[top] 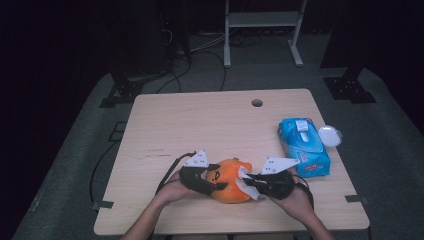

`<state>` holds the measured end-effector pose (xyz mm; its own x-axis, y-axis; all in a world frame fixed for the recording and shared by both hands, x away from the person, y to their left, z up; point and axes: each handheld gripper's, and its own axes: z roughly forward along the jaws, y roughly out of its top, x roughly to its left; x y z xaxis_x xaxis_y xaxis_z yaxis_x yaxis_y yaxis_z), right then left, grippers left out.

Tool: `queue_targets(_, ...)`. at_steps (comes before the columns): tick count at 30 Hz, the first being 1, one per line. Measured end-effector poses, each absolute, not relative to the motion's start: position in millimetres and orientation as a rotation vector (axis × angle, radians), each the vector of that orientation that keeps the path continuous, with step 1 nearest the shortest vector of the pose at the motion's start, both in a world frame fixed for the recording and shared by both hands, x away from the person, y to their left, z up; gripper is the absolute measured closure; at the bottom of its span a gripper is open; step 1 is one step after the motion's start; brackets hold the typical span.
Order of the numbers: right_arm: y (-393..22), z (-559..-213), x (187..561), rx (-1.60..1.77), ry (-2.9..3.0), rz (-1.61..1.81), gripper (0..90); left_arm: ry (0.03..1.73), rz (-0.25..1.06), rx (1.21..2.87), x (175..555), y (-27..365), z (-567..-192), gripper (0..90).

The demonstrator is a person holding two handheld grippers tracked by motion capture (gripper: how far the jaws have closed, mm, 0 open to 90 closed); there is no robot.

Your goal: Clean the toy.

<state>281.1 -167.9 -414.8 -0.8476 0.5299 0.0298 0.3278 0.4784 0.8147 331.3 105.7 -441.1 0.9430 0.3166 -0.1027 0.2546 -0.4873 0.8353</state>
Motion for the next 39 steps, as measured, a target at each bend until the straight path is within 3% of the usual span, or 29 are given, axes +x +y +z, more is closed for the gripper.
queue_targets(15, -166.7, -413.0, 280.1, 0.722, 2.524, 1.358, 82.5, 0.509, 0.07, 2.067, 338.8, 107.4, -443.5, 28.6)
queue_targets(21, -179.9, -418.1, 292.6, 0.882, 2.463, 1.343, 82.2, 0.421, 0.029, 2.114, 331.8, 102.6, -439.5, 27.8)
queue_targets(26, -179.9, -422.1, 295.0, 0.908, 2.468, 1.349, 81.9, 0.357, 0.013, 2.179, 325.1, 99.1, -428.8, 19.7)
queue_targets(33, -172.1, -422.7, 288.3, 0.765, 2.584, 1.303, 82.1, 0.477, 0.018, 2.118, 333.2, 99.3, -428.9, 9.7)
queue_targets(39, -179.8, -422.8, 295.6, 0.9, 2.511, 1.307, 81.8, 0.365, 0.031, 2.235, 320.7, 91.6, -431.8, 13.3)
